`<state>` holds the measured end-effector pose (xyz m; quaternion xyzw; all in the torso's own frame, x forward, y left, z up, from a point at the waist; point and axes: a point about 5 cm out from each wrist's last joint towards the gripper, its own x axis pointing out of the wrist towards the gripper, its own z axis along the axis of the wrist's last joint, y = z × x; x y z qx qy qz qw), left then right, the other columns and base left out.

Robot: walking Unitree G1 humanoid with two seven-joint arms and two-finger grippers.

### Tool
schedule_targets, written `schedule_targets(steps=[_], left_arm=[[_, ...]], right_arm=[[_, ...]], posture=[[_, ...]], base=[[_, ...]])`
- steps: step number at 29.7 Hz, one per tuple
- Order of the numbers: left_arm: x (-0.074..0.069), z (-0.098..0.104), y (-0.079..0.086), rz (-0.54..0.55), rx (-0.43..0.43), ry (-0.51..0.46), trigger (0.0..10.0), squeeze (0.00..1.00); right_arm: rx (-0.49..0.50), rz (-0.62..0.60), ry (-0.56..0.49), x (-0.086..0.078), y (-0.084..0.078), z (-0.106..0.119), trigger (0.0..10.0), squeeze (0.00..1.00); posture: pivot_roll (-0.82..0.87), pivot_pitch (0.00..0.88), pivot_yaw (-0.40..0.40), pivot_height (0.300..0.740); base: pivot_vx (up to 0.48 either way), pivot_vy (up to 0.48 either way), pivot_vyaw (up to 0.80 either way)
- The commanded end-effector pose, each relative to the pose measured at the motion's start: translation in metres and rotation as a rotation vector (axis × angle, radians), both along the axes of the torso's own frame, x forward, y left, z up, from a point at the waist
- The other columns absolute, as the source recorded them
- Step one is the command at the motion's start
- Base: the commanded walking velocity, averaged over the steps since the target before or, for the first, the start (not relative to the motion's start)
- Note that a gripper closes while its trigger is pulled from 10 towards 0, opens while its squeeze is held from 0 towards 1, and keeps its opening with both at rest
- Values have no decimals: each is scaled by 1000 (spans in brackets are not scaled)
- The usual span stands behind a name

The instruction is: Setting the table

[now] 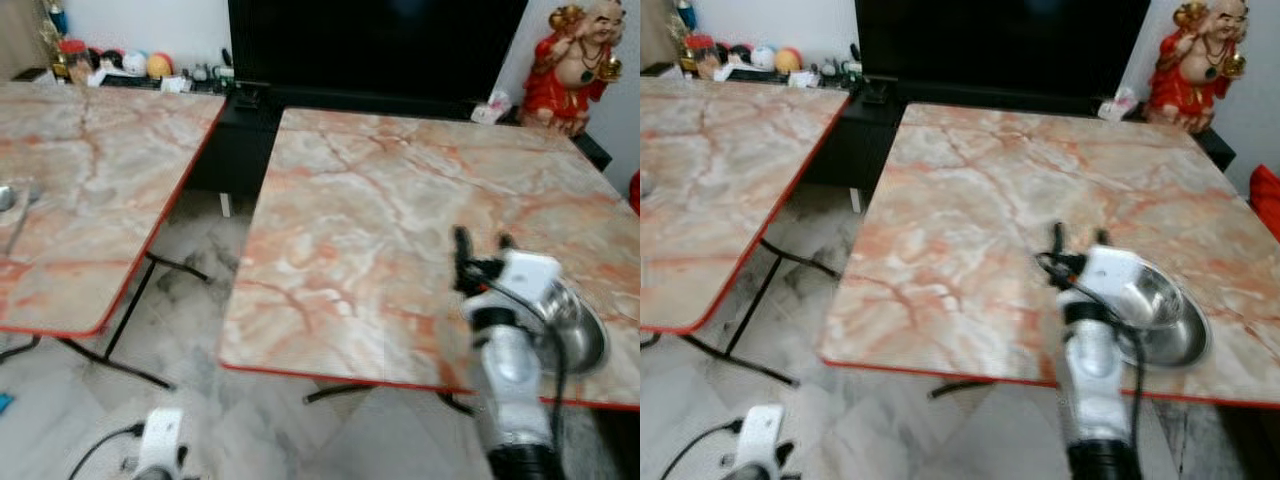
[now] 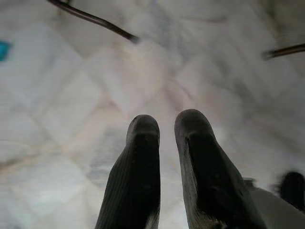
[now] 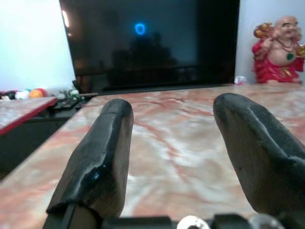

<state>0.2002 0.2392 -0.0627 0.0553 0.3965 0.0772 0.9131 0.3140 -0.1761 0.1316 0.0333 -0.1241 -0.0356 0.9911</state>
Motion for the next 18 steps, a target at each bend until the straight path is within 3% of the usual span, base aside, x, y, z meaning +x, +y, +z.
schedule_targets(steps=[1,18], left_arm=[[-3,-4,-8,-1,-27,23,10000,0],[1,-3,-11,-4,-29,11,10000,0]], right_arm=[[-2,-36,1,-2,-11,-1,10000,0],[-2,-20,-1,-1,-6,0,10000,0]], posture=[[69,0,-32,740],[72,0,-33,740]], base=[[0,480,0],[0,480,0]])
